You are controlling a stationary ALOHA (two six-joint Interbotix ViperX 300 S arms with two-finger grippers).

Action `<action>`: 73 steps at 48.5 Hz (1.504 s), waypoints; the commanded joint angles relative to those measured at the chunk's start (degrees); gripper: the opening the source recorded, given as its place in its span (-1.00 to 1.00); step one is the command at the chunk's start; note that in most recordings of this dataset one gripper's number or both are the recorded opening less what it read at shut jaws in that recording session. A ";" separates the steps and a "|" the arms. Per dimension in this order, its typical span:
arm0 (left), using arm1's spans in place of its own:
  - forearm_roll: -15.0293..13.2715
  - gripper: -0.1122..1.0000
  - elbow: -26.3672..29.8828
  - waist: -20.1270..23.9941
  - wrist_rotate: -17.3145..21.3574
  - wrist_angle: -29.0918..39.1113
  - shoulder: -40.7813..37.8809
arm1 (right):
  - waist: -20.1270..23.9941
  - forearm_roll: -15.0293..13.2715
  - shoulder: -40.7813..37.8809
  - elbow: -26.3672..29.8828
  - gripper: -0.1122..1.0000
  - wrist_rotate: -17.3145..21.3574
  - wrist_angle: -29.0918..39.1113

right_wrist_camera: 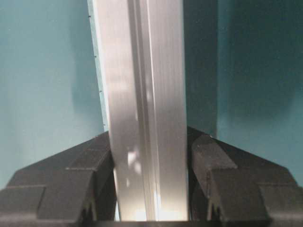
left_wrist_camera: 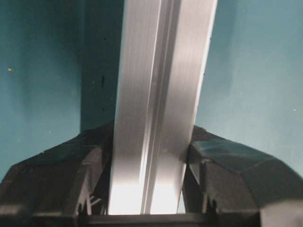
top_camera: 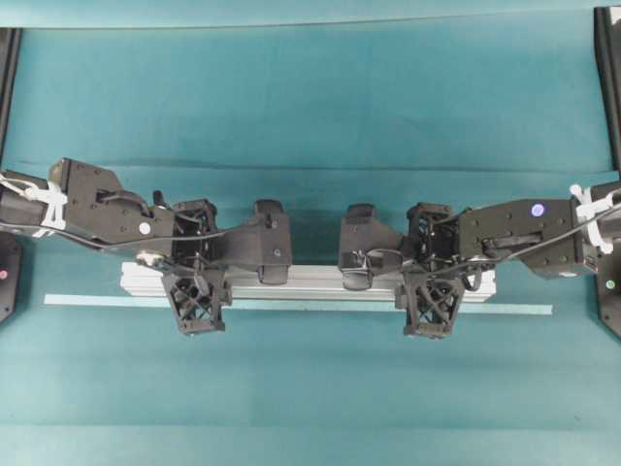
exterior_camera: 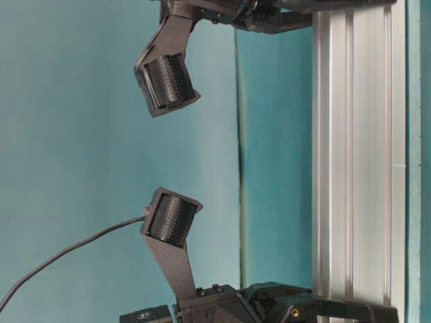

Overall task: Lift the metal rail with both hands.
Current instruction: 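Set the rail down on the table with both grippers, then open both grippers and raise them off the rail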

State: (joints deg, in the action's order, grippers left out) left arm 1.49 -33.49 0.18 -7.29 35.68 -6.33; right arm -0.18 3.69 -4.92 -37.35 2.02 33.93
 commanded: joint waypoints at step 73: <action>0.09 0.94 -4.22 0.62 1.76 -9.67 15.64 | -0.88 1.23 9.84 0.44 0.92 0.35 -4.83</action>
State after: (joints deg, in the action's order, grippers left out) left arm 1.58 -38.23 0.00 -5.71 26.19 5.01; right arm -0.97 5.10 2.81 -37.53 2.02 29.53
